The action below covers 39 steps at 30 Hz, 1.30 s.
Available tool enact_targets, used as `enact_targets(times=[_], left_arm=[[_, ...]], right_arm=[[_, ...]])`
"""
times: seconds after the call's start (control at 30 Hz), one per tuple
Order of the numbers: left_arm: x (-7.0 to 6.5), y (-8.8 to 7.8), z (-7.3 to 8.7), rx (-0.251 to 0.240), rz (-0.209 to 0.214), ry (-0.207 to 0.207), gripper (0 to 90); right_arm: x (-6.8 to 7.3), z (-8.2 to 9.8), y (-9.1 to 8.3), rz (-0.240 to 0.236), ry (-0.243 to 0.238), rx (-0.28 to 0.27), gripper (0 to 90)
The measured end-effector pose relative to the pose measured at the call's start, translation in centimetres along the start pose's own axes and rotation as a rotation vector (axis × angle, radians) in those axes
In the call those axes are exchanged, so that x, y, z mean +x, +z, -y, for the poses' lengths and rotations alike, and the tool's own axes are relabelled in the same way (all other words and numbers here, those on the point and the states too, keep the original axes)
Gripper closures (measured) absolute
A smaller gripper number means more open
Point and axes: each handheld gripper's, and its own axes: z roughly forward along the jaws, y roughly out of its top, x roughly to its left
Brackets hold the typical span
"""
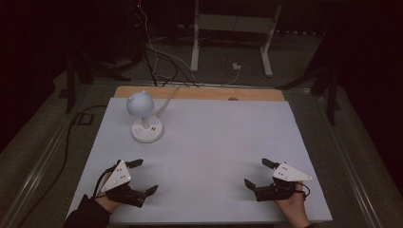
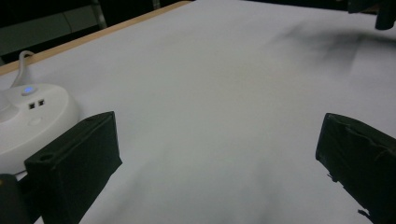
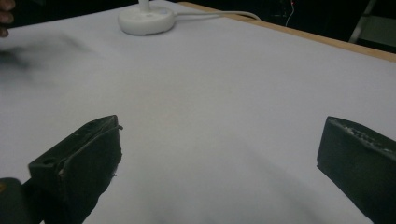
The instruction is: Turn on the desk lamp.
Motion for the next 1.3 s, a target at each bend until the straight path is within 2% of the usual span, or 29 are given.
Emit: enact_targets(times=[0.1,0.47,0.83,1.13,1.3], left_arm=[[0.0,0.0,0.0,0.008,-0.004,0.001,0.3],[-0.2,0.1,0.0,0.031,0.007,0.013,0.3],[-0.7,0.1,-0.4,0.038,0.013,0.040,0.3],[-1.1,0.1,-1.1,0.050,0.048,0.037,0.2],[-1.2,0.0,-1.6,0.053,0.046,0.031,0.2]], right_arm=[[0.0,0.0,0.2,0.002,-0.013,0.021,0.0],[0.0,0.0,0.2,0.012,-0.022,0.028,0.0],[0.1,-0.2,0.1,0.026,-0.024,0.008,0.0],[0.2,-0.3,-0.1,0.033,-0.016,-0.004,0.0],[0.3,-0.3,-0.1,0.043,-0.023,-0.006,0.0]])
